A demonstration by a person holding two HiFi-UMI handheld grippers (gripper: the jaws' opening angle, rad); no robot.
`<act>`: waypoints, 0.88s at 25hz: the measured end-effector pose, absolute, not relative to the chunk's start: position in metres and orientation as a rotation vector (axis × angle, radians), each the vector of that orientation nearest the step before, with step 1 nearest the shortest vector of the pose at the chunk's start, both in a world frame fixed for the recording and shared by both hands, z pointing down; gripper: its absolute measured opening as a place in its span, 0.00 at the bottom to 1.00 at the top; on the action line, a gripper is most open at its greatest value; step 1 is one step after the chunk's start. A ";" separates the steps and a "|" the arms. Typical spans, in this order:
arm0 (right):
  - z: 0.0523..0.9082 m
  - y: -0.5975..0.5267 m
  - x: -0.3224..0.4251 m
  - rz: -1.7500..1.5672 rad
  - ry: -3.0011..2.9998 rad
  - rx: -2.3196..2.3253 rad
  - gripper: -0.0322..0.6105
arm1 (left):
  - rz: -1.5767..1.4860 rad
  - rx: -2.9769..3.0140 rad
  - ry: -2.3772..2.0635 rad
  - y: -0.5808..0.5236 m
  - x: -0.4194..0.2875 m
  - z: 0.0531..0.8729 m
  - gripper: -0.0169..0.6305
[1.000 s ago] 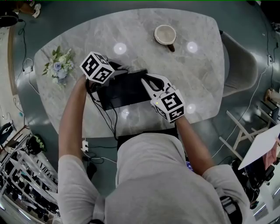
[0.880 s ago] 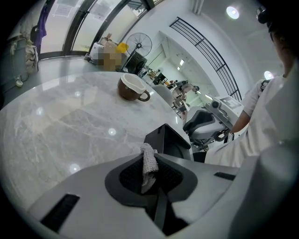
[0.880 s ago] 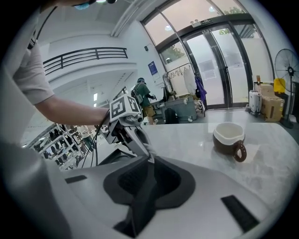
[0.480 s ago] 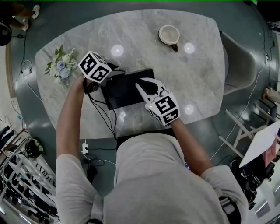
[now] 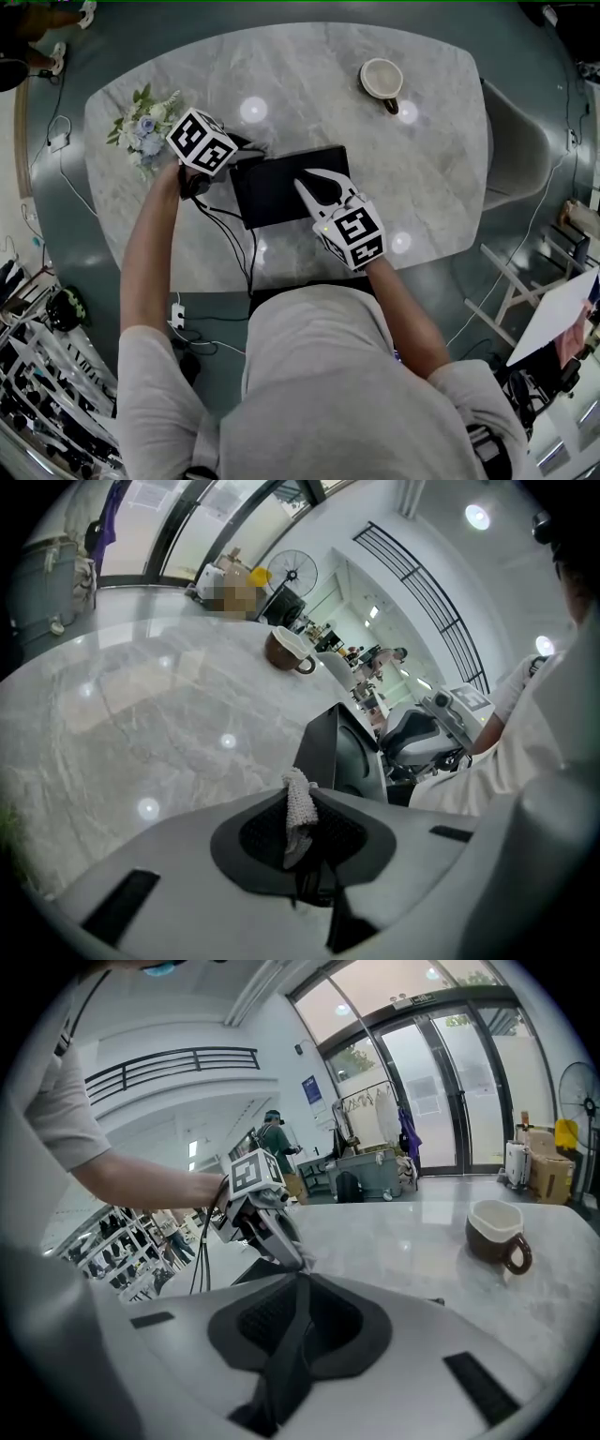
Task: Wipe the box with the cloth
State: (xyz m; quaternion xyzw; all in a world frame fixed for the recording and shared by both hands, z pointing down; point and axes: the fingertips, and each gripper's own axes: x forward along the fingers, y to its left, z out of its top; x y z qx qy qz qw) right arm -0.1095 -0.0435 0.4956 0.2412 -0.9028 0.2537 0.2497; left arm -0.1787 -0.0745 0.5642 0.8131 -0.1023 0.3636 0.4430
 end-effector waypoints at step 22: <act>0.498 -0.011 -0.146 0.681 -2.431 0.576 0.14 | 0.541 1.962 -0.665 -0.064 -0.242 0.559 0.12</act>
